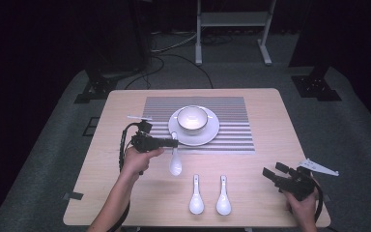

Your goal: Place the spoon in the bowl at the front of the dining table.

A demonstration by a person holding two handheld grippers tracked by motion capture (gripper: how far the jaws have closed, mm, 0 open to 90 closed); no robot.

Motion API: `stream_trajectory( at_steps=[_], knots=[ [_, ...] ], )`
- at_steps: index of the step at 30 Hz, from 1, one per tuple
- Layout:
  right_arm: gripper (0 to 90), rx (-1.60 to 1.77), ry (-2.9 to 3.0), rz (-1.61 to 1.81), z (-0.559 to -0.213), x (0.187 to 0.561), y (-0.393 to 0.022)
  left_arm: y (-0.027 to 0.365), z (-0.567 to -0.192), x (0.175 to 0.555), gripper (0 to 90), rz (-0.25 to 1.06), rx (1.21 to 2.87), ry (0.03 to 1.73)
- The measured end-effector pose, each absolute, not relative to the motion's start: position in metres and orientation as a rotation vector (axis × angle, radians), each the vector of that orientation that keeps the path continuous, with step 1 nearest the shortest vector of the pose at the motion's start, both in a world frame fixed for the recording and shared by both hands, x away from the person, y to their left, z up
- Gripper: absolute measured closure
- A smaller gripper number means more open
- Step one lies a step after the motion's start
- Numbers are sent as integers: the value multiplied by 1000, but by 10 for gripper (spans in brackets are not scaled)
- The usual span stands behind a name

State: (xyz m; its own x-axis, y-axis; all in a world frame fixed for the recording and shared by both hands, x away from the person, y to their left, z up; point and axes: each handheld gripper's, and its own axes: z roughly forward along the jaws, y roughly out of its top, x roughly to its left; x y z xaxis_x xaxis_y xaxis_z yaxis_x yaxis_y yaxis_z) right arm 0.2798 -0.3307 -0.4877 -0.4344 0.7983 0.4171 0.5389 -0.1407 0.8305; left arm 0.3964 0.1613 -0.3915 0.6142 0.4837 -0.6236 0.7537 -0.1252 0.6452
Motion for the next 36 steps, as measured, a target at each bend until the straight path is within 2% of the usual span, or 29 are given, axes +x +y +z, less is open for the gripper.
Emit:
stream_trajectory(
  at_steps=[6, 36],
  knots=[
    [184, 1515, 1889, 1606, -488, 280, -331, 160, -391, 407, 849, -351, 1721, 1027],
    [184, 1517, 1887, 1622, -488, 280, -331, 161, -360, 453, 849, -294, 1602, 1103]
  ],
)
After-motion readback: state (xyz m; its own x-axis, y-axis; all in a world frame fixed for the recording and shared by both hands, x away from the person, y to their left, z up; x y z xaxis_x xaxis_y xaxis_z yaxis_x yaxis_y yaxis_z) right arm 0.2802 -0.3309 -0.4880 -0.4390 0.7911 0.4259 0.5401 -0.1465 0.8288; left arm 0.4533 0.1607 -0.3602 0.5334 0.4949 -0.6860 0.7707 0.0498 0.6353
